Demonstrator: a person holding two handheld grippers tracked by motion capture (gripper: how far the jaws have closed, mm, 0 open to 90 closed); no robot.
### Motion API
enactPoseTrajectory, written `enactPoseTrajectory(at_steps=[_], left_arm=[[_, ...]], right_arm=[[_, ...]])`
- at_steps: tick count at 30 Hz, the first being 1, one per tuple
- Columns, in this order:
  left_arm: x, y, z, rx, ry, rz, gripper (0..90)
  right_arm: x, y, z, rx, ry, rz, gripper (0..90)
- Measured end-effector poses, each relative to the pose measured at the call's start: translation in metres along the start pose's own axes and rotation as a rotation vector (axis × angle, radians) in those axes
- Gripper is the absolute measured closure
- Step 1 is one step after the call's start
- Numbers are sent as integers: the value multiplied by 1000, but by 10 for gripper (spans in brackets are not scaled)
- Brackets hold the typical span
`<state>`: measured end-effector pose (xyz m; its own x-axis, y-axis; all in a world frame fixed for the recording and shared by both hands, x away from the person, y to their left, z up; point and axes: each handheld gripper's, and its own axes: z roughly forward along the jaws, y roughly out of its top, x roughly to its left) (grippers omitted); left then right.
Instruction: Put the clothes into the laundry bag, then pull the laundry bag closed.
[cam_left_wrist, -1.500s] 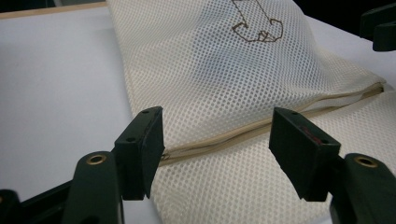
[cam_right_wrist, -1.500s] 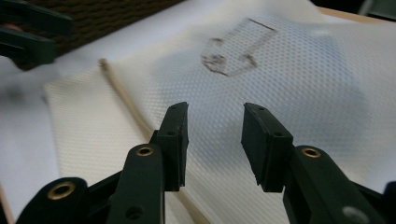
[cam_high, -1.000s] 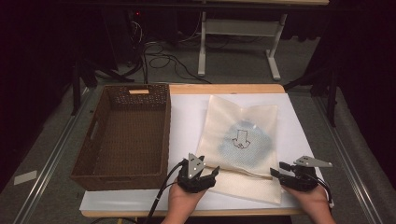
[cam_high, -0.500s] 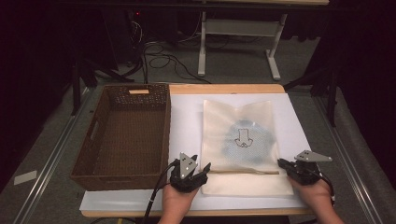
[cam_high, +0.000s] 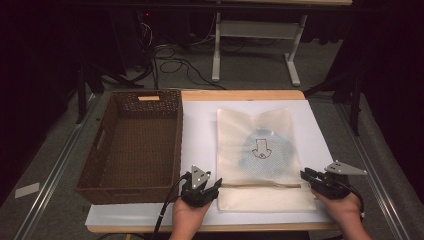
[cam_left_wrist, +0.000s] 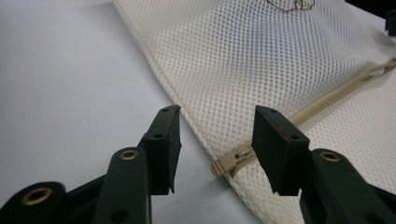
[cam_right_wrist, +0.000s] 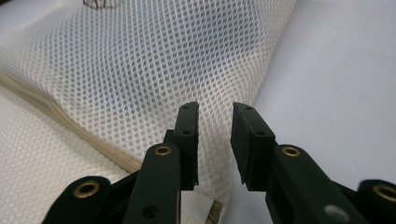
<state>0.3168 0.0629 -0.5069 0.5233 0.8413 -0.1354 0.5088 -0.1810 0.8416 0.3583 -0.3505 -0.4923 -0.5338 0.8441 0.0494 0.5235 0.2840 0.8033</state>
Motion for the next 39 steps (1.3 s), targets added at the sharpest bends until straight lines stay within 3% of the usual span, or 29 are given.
enactPoseTrajectory(at_steps=[5,8,12,21,28,31,35,39], left_arm=[[0,-4,3,23,0,7,564],[0,-4,4,29,-9,-14,575],[-2,-4,5,44,1,10,595],[0,-5,13,72,5,-18,615],[2,-7,18,78,-41,-66,653],[1,-8,22,110,-80,-82,668],[-5,-7,19,96,-42,-30,742],[-10,-4,15,70,-34,-12,778]], right_arm=[[4,1,-3,-18,10,-23,720],[6,2,-1,-19,16,-30,720],[7,1,-2,-20,24,-35,724],[8,1,-2,-21,29,-30,726],[9,1,-2,-19,29,-23,725],[9,1,0,-17,28,-22,726],[10,3,-1,-23,28,-34,727],[11,2,-2,-30,31,-34,728]])
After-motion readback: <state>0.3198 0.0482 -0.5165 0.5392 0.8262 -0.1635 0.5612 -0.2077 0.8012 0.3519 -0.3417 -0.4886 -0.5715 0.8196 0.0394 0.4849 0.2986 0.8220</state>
